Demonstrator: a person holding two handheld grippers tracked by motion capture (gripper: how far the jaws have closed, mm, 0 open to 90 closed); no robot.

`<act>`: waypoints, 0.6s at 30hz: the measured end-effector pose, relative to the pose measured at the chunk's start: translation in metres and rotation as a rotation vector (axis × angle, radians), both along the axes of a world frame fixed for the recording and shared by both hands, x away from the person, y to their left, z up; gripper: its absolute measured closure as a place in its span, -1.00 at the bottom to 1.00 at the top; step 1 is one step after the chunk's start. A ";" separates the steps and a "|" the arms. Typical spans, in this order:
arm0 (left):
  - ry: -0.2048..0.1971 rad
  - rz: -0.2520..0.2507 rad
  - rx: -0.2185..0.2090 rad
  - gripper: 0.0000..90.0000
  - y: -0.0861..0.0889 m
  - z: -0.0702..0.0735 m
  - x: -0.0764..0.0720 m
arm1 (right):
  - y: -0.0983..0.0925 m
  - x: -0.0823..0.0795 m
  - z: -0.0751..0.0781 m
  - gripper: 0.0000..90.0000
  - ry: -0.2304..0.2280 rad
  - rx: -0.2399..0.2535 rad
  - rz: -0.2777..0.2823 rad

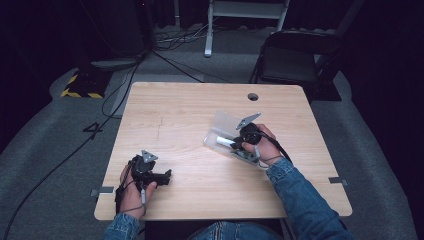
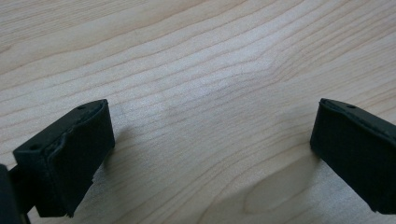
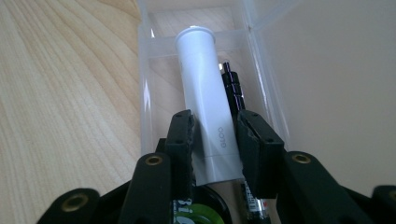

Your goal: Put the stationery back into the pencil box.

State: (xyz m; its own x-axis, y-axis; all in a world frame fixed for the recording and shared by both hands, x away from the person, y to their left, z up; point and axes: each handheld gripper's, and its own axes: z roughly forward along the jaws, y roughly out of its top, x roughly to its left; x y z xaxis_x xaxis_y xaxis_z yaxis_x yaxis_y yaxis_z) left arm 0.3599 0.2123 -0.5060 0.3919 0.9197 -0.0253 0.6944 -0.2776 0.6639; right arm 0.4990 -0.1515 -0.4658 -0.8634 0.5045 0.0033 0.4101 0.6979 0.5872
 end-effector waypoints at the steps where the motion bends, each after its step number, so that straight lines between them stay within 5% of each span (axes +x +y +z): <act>1: 0.000 0.000 0.000 -1.00 0.000 0.000 0.000 | 0.000 0.000 0.000 0.48 -0.004 -0.003 0.002; 18: 0.000 0.000 0.000 -1.00 0.000 0.000 0.000 | -0.001 -0.002 0.006 0.43 -0.031 0.019 -0.011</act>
State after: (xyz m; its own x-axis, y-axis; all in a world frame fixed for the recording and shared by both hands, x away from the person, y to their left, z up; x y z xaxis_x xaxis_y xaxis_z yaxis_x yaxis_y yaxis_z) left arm 0.3599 0.2123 -0.5060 0.3919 0.9197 -0.0255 0.6945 -0.2775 0.6638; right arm 0.4969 -0.1527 -0.4600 -0.8576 0.5141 -0.0137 0.3989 0.6819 0.6131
